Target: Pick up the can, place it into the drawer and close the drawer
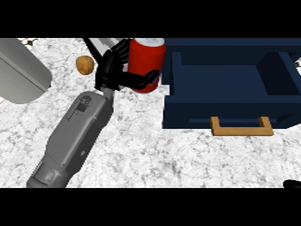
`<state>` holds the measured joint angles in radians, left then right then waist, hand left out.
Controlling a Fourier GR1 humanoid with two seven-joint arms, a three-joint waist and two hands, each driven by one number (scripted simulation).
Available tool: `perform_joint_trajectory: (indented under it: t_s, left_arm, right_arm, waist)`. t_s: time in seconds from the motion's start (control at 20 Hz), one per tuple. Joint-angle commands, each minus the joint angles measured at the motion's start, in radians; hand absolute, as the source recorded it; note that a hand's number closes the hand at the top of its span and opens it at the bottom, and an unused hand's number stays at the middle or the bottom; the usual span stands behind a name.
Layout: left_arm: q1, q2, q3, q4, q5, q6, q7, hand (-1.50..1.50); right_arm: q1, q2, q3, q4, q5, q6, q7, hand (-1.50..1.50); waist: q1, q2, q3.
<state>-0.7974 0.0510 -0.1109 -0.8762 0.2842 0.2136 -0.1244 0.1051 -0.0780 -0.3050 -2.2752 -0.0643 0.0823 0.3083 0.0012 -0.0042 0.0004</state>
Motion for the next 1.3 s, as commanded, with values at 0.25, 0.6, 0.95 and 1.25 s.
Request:
perform_joint_trajectory:
  t_s: [0.25,0.6,0.95,1.25]
  left_arm:
    - [-0.235,-0.037,-0.006,-0.055,-0.066,0.113,0.218,1.5]
    - [-0.442,-0.05,-0.013,0.036,-0.076,0.18,0.332,1.5]
    - [-0.606,-0.051,-0.083,0.228,0.019,0.252,0.31,1.5]
    - [-0.736,-0.051,-0.081,0.332,0.062,0.23,0.347,1.5]
  right_arm:
    - [-0.08,-0.064,-0.07,0.062,-0.054,0.008,0.008,-1.5]
    - [-0.06,-0.032,-0.022,0.0,-0.02,-0.016,0.059,-1.5]
    - [-0.075,-0.033,-0.018,0.048,-0.017,0.003,-0.006,-1.5]
    - [-0.075,-0.035,-0.009,0.037,-0.009,-0.002,0.016,-1.5]
  waist:
    - [-0.011,0.005,0.0]
    - [-0.023,0.006,0.0]
    - [-0.05,0.014,0.001]
    - [-0.047,0.013,0.001]
